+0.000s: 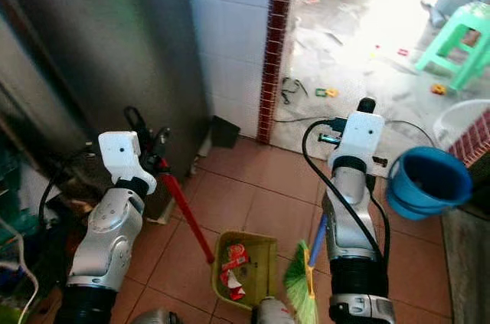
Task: Sweep floor
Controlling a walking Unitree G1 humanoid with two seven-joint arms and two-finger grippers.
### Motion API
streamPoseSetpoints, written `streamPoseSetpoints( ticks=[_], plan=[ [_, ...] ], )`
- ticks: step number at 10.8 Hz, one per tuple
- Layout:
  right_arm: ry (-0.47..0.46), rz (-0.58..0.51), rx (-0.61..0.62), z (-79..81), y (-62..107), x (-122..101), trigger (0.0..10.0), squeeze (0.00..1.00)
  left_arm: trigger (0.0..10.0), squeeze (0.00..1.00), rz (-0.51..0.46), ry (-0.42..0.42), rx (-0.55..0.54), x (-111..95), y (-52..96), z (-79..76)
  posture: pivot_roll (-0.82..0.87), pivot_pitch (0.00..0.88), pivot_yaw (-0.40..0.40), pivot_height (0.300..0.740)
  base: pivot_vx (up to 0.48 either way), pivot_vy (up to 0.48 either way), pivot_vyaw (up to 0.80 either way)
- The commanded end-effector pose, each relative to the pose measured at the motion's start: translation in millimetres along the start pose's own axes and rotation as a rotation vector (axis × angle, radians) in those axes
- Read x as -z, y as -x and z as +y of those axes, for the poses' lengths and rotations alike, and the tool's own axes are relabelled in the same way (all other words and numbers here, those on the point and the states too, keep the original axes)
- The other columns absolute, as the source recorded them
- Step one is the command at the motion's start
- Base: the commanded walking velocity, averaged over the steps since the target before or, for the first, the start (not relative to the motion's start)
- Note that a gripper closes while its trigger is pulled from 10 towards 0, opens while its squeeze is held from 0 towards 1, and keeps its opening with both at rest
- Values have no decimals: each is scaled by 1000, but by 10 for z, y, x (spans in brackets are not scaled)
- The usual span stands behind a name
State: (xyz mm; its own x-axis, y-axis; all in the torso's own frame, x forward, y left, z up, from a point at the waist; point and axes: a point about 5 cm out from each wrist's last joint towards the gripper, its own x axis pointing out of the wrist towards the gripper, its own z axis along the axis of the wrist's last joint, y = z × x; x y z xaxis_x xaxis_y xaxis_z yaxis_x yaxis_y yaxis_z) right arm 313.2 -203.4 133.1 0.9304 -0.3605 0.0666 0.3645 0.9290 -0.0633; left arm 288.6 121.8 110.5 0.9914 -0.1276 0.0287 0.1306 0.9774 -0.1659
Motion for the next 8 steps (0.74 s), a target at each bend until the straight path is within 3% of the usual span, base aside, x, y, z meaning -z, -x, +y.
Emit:
streamPoseSetpoints(
  ticks=[1,8],
  plan=[
    [-12,-29,-3,2,-42,-91,10000,0,10000,0,-57,14,27,-128,-30,-48,-90,0,1,740,0,-300,-544],
    [-11,-34,-19,8,-54,-110,10000,0,10000,0,-59,24,23,-120,-49,-57,-96,0,-8,740,0,-356,-541]
  ],
)
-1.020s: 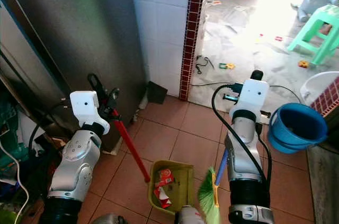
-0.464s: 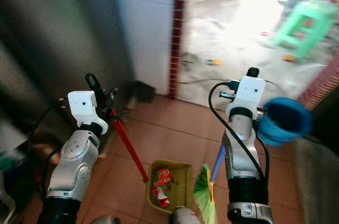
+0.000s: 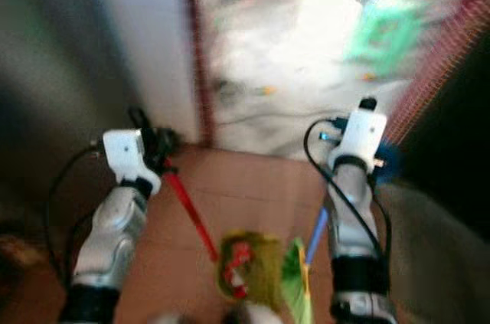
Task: Sweep floor
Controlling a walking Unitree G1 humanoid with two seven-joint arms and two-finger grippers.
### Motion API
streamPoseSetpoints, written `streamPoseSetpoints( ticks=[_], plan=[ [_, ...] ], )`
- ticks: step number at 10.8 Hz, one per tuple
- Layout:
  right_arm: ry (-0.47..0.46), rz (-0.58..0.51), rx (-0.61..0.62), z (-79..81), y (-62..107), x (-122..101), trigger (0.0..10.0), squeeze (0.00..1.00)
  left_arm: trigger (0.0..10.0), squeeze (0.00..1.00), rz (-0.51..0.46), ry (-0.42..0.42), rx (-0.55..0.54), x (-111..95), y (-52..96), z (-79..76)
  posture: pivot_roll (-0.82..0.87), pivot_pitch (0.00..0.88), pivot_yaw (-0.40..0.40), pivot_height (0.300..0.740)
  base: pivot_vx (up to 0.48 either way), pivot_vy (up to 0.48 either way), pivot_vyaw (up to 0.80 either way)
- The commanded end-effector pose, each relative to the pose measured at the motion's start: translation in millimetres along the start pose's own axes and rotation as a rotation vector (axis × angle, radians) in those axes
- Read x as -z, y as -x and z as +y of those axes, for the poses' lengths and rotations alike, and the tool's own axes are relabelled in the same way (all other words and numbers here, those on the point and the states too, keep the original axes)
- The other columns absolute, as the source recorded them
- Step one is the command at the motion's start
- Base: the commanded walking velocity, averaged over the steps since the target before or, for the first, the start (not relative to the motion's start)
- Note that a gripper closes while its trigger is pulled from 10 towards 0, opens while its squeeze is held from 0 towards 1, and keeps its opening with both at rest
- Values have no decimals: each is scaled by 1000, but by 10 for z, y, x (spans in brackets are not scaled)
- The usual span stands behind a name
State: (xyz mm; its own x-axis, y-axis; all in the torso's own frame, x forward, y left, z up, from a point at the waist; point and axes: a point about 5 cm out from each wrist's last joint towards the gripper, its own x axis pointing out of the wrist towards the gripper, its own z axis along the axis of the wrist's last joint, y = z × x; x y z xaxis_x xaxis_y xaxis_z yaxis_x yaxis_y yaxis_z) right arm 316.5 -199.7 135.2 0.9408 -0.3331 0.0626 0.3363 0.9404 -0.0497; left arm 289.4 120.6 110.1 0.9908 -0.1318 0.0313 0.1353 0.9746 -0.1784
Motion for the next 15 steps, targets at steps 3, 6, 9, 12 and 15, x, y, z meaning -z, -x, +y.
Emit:
streamPoseSetpoints(
  ticks=[3,6,9,12,15],
  plan=[
    [13,-55,6,-34,-34,-124,10000,0,10000,0,-56,13,7,-125,-42,-37,-97,0,-6,740,0,-229,-504],
    [14,-51,4,-41,-21,-112,10000,0,10000,0,-52,26,-21,-115,-49,4,-99,0,-6,740,0,0,-133],
    [3,-44,-17,-17,-11,-97,10000,0,10000,0,-26,58,-45,-98,-67,39,-99,0,-3,740,0,320,0],
    [-6,-38,-38,28,14,-81,10000,0,10000,0,-28,57,-31,-118,-85,65,-100,0,4,740,0,480,0],
    [-5,-28,-38,29,11,-63,10000,0,10000,0,-29,57,-27,-126,-97,57,-99,0,7,740,0,480,-446]
  ],
)
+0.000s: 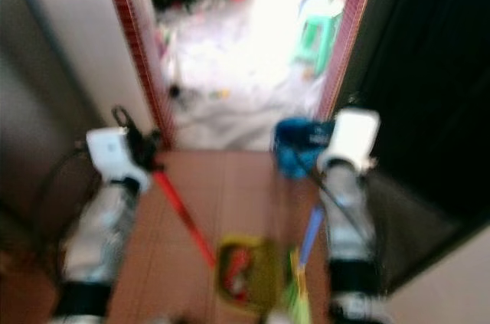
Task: Sweep floor
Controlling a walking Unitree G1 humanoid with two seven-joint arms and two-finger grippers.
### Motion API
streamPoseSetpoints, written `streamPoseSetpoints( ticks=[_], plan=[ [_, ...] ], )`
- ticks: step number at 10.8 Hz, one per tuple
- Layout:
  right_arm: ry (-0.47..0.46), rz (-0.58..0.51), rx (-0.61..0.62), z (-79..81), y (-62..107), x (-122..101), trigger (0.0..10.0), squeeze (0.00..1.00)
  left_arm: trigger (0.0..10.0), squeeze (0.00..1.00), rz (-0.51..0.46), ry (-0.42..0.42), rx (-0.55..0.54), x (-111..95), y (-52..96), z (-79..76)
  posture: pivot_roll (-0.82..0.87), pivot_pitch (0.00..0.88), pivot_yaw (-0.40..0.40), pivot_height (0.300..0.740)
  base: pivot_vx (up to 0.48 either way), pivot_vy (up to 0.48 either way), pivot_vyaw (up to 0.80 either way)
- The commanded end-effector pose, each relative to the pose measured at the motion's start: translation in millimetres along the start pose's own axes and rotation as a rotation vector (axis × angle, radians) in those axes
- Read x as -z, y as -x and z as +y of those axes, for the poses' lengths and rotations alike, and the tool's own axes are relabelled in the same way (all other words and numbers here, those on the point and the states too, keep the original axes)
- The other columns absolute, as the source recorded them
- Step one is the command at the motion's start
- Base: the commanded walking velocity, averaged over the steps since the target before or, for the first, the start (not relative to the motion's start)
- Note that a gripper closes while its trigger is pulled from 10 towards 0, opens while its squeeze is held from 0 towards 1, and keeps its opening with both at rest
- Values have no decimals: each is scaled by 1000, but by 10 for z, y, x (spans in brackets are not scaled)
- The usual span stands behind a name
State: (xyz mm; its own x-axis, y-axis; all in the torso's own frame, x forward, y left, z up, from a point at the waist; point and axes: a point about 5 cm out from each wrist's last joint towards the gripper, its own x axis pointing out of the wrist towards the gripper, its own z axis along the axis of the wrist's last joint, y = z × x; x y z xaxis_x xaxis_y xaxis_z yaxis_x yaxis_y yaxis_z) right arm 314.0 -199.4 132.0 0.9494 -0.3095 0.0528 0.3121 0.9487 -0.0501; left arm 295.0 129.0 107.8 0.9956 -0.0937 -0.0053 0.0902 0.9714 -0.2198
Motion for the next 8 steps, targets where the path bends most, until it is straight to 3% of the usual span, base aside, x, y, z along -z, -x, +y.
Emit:
streamPoseSetpoints(
  ticks=[1,5,8],
  plan=[
    [-1,-38,-18,54,-7,-89,10000,0,10000,0,-57,21,22,-137,-53,-48,-98,0,7,740,0,480,-800],
    [-8,-45,-23,80,-9,-114,10000,0,10000,0,-54,25,28,-133,-57,-60,-97,0,8,740,0,480,-728],
    [-24,-42,-25,105,-9,-113,10000,0,10000,0,-63,8,45,-160,-73,-84,-89,0,4,740,0,464,0]
  ],
)
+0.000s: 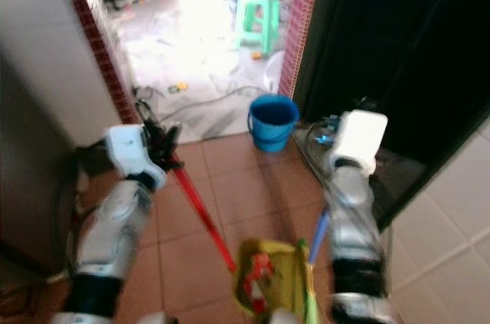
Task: Sweep floor
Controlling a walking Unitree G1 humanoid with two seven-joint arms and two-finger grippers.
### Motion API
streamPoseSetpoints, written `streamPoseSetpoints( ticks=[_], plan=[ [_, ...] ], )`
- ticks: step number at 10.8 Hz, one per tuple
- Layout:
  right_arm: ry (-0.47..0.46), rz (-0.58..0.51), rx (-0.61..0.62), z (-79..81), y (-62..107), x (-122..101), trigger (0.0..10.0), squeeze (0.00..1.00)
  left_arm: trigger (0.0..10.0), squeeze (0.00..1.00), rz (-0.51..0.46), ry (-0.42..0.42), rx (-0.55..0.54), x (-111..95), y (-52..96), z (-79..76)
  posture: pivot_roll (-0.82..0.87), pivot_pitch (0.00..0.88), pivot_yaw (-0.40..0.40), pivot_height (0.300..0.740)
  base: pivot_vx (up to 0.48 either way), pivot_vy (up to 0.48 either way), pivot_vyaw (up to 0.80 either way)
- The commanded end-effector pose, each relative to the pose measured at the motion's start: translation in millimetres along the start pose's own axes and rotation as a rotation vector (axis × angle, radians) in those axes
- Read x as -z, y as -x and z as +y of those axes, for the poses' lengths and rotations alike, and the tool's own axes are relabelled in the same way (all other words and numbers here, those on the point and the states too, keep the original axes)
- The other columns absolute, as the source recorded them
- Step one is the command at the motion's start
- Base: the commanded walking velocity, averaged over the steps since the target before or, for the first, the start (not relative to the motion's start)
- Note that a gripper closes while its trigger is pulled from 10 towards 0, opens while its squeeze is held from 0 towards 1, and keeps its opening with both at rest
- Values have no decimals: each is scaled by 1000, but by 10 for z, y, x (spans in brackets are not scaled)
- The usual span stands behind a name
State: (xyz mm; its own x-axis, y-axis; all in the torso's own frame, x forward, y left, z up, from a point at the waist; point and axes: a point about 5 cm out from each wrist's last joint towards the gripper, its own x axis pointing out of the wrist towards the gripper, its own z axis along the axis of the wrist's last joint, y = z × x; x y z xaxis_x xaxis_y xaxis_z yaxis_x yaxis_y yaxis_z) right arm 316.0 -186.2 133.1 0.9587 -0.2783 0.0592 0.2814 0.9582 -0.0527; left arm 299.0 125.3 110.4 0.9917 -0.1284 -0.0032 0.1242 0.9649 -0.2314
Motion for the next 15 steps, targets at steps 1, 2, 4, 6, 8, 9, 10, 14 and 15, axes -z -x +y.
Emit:
streamPoseSetpoints(
  ticks=[1,2,4,6,8,9,10,14,15],
  plan=[
    [-32,-32,8,-19,-56,-95,10000,0,10000,0,-55,-35,35,-134,-60,-64,-82,0,-4,740,0,0,0],
    [-48,-41,5,7,-86,-146,10000,0,10000,0,-71,-40,40,-196,-89,-74,-78,0,-4,740,0,0,0],
    [-43,-58,-10,32,-120,-201,10000,0,10000,0,-117,-38,37,-322,-88,-82,-56,6,-4,740,0,0,0],
    [-18,-39,10,-41,-84,-99,10000,0,10000,0,-110,4,-25,-267,-16,44,-66,0,3,740,0,0,0],
    [8,-11,48,-158,-13,21,10000,0,10000,0,-120,16,-43,-305,-12,118,-81,0,30,740,0,0,0],
    [9,-9,52,-168,2,39,10000,0,10000,0,-130,14,-45,-342,-28,141,-81,0,41,740,0,0,0],
    [8,-12,47,-147,-6,41,10000,0,10000,0,-136,9,-42,-363,-44,147,-80,0,43,740,274,0,0],
    [19,-12,43,-126,-12,75,10000,0,10000,0,-161,27,-31,-418,-81,84,-77,0,29,740,311,0,0],
    [18,-16,42,-110,-15,68,10000,0,10000,0,-163,31,-33,-419,-79,90,-77,0,29,740,322,0,0]
  ],
)
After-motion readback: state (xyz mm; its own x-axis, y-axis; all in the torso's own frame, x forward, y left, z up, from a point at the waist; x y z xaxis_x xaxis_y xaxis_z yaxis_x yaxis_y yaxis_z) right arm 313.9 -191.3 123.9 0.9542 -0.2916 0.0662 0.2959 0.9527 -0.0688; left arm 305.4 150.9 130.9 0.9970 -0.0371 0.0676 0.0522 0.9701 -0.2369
